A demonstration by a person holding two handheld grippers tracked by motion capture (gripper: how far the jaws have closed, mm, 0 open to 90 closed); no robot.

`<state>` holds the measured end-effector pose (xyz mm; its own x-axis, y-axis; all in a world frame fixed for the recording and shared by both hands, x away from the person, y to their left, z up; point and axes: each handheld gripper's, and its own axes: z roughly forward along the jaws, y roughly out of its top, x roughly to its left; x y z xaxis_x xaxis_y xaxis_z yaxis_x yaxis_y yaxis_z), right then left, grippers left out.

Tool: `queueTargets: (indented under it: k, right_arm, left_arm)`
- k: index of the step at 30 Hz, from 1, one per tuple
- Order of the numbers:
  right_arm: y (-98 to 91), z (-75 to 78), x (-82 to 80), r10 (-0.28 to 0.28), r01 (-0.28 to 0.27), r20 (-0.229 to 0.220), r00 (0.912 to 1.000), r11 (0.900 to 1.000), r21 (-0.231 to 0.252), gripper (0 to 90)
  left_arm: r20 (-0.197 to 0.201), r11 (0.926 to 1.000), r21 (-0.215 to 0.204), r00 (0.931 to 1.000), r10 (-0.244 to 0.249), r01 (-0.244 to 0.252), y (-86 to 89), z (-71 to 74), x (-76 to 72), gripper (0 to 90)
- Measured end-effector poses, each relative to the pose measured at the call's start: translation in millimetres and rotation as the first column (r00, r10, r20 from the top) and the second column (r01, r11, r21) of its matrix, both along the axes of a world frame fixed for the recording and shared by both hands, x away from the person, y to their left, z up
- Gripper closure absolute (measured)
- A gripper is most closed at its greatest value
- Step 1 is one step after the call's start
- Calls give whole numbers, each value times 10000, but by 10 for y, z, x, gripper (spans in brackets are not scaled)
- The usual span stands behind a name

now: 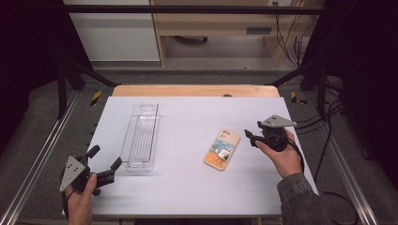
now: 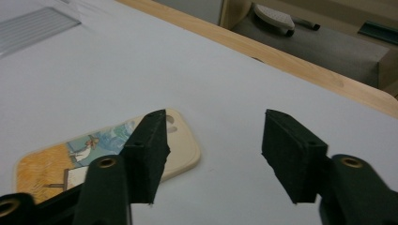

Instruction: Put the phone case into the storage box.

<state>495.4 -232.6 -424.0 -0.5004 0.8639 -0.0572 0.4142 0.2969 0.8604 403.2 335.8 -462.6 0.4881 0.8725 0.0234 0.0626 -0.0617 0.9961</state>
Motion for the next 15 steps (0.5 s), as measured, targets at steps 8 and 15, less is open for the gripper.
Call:
queueTargets:
  k: [8, 15]
  right_arm:
    - [13, -139, 224, -52, 50, -487, 9988, 10000, -31, 715]
    - [64, -225, 309, 84, -91, -607, 9981, 9999, -113, 837]
  left_arm:
    - [-8, 10000, 9, 10000, -3, 3, 0, -3, 3, 31]
    - [-31, 10000, -21, 10000, 16, -17, 5, -5, 7, 31]
